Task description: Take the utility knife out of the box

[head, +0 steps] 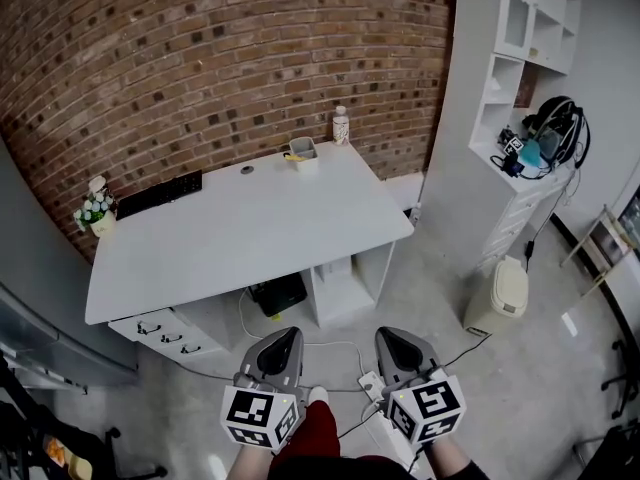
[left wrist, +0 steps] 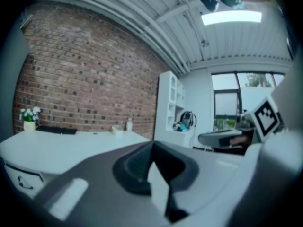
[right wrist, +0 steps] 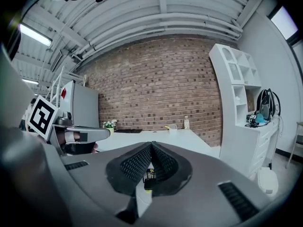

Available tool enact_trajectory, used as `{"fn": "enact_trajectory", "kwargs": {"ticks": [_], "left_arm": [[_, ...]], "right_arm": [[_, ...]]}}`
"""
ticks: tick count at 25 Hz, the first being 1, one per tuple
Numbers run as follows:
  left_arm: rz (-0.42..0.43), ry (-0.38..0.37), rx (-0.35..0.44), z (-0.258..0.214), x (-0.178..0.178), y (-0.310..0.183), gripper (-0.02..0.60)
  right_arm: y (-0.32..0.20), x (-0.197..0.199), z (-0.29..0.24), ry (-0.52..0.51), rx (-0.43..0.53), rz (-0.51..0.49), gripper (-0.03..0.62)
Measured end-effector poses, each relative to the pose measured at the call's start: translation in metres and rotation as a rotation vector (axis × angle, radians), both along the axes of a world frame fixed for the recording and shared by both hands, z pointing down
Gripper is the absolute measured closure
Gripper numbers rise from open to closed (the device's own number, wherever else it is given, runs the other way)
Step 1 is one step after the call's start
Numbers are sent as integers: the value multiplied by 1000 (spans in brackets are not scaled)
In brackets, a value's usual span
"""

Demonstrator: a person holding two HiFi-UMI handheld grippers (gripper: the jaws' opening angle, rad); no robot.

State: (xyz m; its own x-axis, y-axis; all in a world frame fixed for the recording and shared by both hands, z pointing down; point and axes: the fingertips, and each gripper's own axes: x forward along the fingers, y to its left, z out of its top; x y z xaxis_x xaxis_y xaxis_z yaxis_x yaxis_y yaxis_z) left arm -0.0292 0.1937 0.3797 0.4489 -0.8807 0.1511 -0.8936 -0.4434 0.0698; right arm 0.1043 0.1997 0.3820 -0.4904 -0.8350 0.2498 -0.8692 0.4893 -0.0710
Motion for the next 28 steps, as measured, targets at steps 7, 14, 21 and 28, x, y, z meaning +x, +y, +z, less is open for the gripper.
{"fn": "enact_trajectory", "kwargs": {"ticks": [7,14,21,28], "left_arm": [[-11,2,-12,4,-22,-57,578],[-14,5,-28,6,-40,-112,578],[2,10,-33,6,-52,-163,578],[28,15,-47,9,-64,-205,578]], "right_arm": [[-58,-23,7,-4,5,-15,586],[-112,-38,10,-9,-14,-10,586],[-163,-50,8,-4,-15,8,586],[-201,-69,10,15,-27,16,586]]}}
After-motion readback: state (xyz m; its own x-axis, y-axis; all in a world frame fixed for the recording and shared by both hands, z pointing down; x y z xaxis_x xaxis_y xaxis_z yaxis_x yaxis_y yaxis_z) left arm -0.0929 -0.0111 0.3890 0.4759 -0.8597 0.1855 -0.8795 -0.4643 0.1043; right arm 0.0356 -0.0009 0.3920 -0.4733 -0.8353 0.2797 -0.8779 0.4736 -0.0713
